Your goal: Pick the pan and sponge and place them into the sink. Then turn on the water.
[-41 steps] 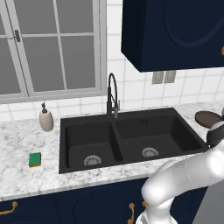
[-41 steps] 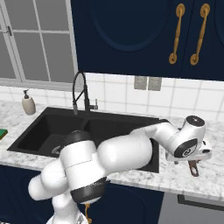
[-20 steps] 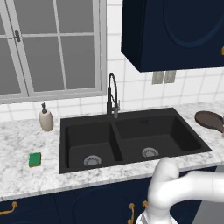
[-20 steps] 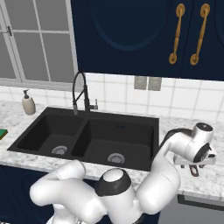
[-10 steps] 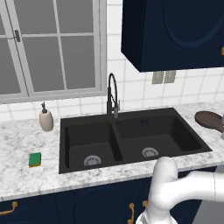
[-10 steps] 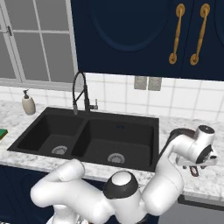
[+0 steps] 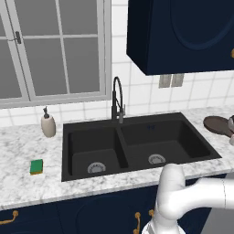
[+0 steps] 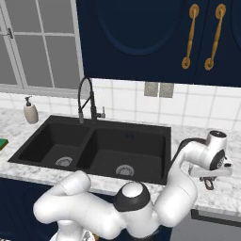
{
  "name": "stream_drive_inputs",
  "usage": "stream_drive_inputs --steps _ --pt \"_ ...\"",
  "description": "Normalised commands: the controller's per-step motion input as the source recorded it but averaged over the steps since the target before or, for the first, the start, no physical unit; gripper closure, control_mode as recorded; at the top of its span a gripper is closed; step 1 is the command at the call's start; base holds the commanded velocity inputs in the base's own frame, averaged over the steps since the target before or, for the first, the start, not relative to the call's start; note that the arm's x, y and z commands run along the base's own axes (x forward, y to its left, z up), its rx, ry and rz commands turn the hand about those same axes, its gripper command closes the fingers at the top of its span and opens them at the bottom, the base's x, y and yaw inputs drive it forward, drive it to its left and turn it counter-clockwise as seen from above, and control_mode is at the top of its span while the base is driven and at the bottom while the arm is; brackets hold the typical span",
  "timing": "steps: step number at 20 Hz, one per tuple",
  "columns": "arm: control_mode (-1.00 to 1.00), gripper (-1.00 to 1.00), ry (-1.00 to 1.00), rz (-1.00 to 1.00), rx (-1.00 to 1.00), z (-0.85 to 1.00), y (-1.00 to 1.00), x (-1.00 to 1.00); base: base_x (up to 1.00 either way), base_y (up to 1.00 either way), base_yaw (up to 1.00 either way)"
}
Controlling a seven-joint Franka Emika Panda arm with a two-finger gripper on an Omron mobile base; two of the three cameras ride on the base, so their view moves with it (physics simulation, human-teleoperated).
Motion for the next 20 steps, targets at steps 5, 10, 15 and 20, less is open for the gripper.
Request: stream_drive_inputs --steps 5,10,15,20 --pt "-1.00 1.00 -0.30 0.00 0.00 -0.11 0.07 -0.33 0.00 0.00 0.00" --pt "-1.00 1.00 -0.48 0.00 0.00 0.15 0.21 -0.43 0.00 0.00 0.00" --pt "-1.00 1.00 -0.33 0.00 0.00 0.43 0.39 -0.13 0.00 0.00 0.00" --pt "-1.00 1.00 -0.21 0.02 0.03 0.50 0.41 0.00 0.00 0.00 0.00"
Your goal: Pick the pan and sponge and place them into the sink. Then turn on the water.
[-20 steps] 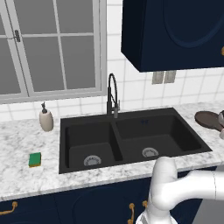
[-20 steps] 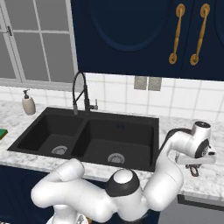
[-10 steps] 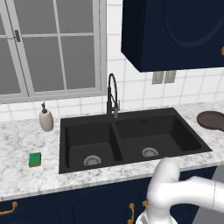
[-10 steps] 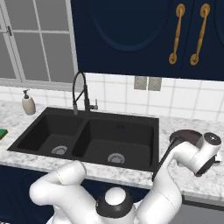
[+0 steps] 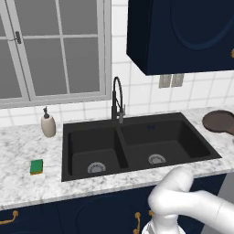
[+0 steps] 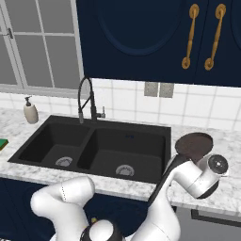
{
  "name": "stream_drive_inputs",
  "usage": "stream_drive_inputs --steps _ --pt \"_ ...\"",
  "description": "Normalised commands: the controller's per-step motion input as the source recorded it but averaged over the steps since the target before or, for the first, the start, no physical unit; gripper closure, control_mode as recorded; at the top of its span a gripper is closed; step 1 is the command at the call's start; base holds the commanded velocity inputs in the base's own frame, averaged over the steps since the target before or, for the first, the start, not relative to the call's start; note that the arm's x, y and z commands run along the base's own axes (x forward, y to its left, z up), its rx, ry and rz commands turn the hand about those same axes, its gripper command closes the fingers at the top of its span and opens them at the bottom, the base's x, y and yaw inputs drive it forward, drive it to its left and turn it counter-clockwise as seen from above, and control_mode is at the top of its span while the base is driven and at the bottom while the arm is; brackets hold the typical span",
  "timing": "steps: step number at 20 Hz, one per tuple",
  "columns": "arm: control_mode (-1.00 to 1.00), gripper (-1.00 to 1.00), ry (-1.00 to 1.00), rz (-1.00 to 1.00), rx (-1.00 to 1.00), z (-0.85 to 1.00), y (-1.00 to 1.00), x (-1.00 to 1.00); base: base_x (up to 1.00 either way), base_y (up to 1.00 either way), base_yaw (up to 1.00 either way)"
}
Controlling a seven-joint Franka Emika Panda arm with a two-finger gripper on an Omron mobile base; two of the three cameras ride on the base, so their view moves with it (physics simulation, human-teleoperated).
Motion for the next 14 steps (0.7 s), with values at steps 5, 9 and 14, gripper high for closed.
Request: stream_drive_inputs --steps 5,9,14 --pt "-1.00 1.00 -0.09 0.12 0.07 0.52 0.27 -0.04 0.00 0.00 0.00" --pt "-1.00 1.00 -0.01 0.25 -0.02 0.38 0.06 -0.44 0.00 0.00 0.00" --pt "-1.00 1.00 0.00 0.34 -0.03 0.10 0.40 -0.32 0.00 0.00 0.00"
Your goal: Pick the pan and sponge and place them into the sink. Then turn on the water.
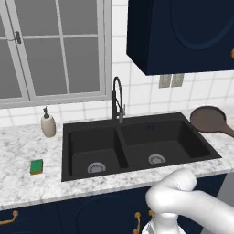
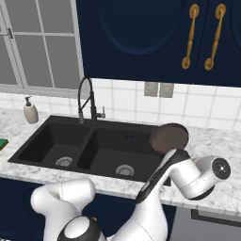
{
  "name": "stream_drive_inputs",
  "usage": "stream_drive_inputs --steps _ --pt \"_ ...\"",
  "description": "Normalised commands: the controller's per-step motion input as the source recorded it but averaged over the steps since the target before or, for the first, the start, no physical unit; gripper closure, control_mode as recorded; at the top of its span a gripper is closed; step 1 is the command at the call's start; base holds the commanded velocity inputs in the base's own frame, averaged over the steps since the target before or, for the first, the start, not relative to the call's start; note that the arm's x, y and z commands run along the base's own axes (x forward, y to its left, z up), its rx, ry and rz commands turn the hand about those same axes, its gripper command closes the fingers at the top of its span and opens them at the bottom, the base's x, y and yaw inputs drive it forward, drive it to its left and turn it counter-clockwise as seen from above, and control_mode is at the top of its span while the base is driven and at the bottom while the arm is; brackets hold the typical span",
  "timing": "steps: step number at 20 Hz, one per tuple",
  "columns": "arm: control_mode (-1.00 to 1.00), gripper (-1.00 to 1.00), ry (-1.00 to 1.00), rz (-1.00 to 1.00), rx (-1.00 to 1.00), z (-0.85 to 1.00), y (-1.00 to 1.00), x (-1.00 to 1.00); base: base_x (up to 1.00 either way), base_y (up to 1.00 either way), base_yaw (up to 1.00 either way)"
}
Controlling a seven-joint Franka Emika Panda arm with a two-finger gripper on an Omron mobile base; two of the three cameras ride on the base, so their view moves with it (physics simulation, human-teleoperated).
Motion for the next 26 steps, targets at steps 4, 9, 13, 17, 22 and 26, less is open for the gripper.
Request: stream_drive_inputs --steps 4,9,13,17,22,26 --pt "-1.00 1.00 0.05 0.27 0.00 0.00 0.52 -0.11 0.00 0.00 0.00" --pt "-1.00 1.00 0.23 0.10 0.00 0.13 0.74 0.00 0.00 0.00 0.00" --pt "-1.00 1.00 0.34 0.08 0.00 0.25 0.78 0.04 0.00 0.00 0.00" --pt "-1.00 1.00 0.37 0.08 0.00 0.26 0.97 0.22 0.00 0.00 0.00" --pt "-1.00 1.00 0.32 0.03 -0.01 0.13 0.89 0.34 0.00 0.00 0.00" --pt "-1.00 1.00 0.17 0.04 0.00 0.00 0.61 0.41 0.00 0.00 0.00"
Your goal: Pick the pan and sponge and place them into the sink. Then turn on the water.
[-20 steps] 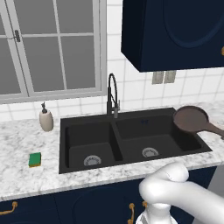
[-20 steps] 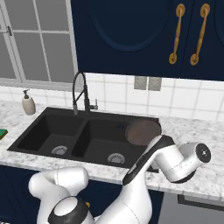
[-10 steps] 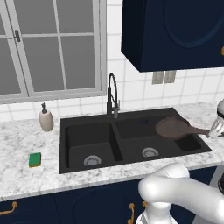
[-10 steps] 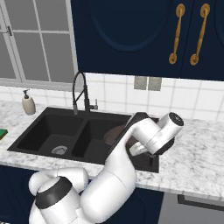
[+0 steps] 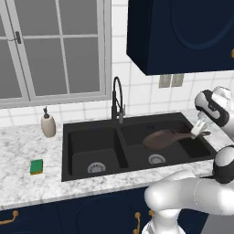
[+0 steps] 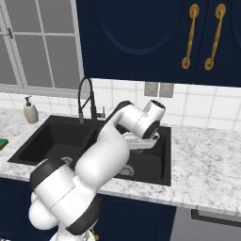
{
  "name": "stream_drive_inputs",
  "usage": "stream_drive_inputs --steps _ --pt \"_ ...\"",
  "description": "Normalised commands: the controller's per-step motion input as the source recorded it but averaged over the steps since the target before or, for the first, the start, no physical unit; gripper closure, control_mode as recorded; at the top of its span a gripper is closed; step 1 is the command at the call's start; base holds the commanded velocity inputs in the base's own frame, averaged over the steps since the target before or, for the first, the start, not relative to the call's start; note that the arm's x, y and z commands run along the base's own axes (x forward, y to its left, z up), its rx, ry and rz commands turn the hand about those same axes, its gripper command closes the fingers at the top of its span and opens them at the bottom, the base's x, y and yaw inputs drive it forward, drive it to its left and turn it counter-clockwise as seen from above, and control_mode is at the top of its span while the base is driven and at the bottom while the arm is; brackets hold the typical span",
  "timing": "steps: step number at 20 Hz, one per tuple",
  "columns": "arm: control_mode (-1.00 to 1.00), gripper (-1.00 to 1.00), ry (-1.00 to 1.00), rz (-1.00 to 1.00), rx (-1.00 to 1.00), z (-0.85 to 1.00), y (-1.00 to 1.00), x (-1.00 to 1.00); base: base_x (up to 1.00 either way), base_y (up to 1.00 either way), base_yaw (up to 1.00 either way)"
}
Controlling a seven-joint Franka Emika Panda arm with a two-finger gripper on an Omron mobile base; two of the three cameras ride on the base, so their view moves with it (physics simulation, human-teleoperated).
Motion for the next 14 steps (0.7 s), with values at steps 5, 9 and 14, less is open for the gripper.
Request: stream_drive_inputs --steps 5,9,14 --pt "-1.00 1.00 0.03 0.08 0.00 -0.03 0.32 0.33 0.00 0.00 0.00" --pt "-1.00 1.00 0.02 0.11 0.00 -0.25 0.15 0.33 0.00 0.00 0.00" --pt "-1.00 1.00 0.03 0.13 0.00 -0.45 0.01 0.26 0.00 0.00 0.00"
